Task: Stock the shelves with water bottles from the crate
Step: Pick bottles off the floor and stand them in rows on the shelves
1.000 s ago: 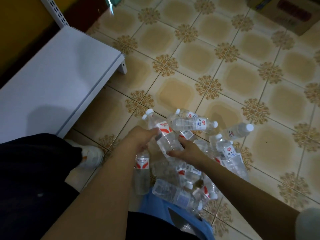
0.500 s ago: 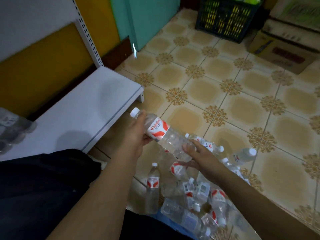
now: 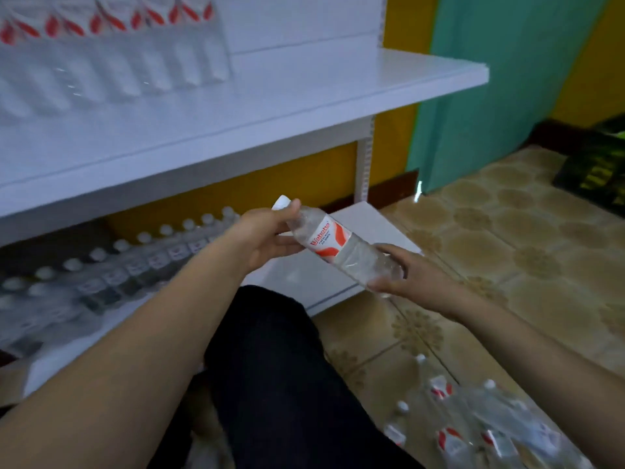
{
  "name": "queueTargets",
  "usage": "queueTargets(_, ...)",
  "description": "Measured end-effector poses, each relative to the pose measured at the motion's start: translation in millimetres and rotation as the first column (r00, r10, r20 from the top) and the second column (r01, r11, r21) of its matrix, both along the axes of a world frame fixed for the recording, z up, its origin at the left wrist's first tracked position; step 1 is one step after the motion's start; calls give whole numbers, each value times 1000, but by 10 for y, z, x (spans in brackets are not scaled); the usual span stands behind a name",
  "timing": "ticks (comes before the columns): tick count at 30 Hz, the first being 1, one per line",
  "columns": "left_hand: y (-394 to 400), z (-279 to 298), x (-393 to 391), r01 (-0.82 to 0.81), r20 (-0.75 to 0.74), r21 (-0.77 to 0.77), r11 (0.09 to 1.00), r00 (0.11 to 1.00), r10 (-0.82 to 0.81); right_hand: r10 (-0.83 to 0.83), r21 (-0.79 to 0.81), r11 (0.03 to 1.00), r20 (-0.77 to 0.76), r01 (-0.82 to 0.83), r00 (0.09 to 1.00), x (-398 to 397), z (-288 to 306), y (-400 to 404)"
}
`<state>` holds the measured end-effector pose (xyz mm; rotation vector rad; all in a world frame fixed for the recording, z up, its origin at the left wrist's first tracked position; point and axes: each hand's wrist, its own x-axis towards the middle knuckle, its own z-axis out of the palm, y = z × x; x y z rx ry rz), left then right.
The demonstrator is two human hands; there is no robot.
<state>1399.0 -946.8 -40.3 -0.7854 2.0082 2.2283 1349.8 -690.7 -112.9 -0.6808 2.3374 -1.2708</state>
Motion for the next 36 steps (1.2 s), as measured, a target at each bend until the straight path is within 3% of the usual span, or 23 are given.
queueTargets(7,-1363,76,695,-244,-83,-79,966,968,238,343,249,916,-74,-316,936,-270,125,-1771)
queueTargets(12,-2106,-267,1362,-436,-119,-92,895,898,424,618,430,731,-86,-531,782,-104,129,-2948)
queueTargets(16,-2370,-267,1990,-484,-126,-124,866,873,470,792,551,545,-92,-632,604,173,178,-3614)
queueTargets(20,-2422,60,2576,-472,-153,-324,820,882,447,878,559,461,-174,-689,446,697,306,-3924)
queueTargets(24,-2260,682,3046,-377,-168,-614,693,921,352,902,442,431,-232,-787,363,1330,574,-3930)
queueTargets(27,-2153,1185,3226,-420,-262,-677,604,905,335,879,334,460,-302,-822,369,1695,870,-3886)
queueTargets(29,-2131,1490,3275,-518,-378,-664,539,854,357,829,244,523,-370,-817,420,1856,1138,-3848)
queueTargets(33,-2112,2142,3274,-622,-569,-747,235,780,260,680,16,640,-477,-768,557,1977,1732,-3853)
queueTargets(36,-2148,2538,3248,-528,-511,-829,184,849,135,562,-70,700,-561,-711,608,1953,2084,-4004)
